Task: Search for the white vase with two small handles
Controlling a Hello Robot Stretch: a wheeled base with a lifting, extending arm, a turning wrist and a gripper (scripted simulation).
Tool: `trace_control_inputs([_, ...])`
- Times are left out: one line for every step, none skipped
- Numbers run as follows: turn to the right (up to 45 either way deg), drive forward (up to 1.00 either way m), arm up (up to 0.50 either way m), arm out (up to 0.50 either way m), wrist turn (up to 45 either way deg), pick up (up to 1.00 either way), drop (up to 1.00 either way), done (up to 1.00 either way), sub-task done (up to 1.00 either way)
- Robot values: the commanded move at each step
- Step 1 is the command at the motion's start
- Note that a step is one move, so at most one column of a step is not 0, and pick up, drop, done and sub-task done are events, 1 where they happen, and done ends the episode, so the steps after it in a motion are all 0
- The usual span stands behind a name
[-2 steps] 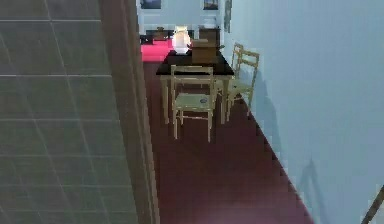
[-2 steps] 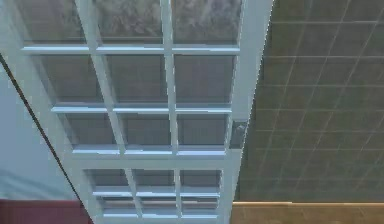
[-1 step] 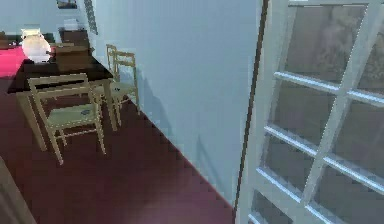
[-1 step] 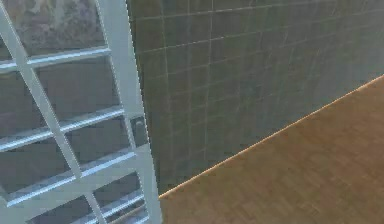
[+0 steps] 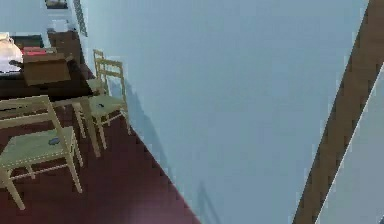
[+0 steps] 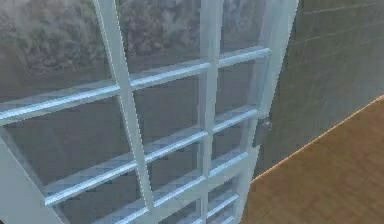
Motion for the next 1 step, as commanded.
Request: trace_control_inputs([-45.0,0.00,0.00,0.00,0.0,0.00,0.00,0.00,0.00])
